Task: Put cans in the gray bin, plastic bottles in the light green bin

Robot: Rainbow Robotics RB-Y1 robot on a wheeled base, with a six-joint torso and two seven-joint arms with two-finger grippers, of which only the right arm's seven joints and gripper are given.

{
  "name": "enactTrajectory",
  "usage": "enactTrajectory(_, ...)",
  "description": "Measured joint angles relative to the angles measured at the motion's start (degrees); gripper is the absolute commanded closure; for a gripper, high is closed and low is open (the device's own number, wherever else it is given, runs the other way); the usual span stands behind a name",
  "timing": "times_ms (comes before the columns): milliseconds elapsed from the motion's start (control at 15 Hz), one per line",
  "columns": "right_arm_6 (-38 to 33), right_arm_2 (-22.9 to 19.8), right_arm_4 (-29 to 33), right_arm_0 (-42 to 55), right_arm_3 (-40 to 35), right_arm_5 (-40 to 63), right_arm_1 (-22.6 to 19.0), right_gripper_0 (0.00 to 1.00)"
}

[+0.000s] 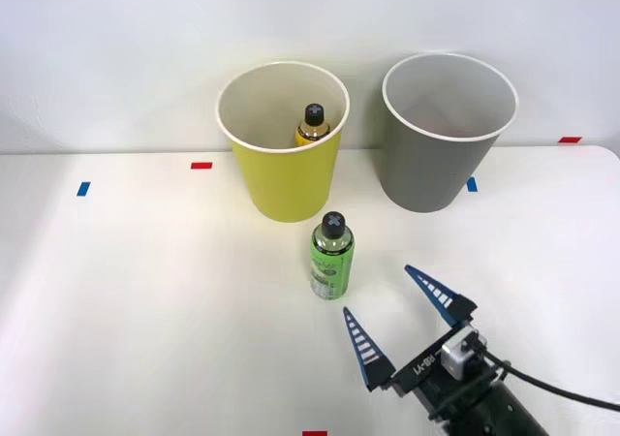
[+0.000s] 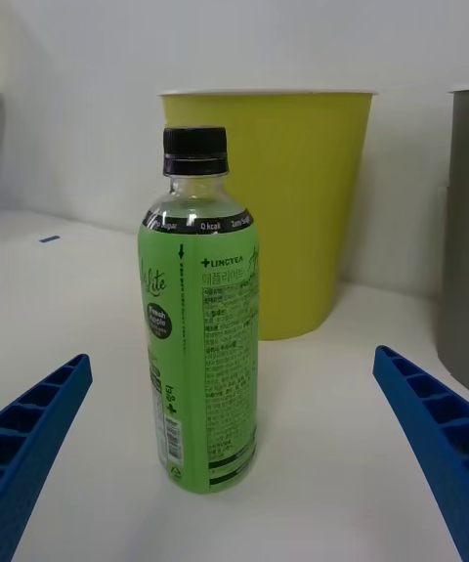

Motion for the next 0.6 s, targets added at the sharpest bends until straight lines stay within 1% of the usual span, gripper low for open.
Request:
enactTrajectory(467, -0.1, 3.2, -1.3, -7.5, 0.2, 8.9, 1.5, 0.00)
enactTrajectory(600, -0.2, 3.6, -1.6, -9.9, 2.6, 9.6, 2.4, 0.00)
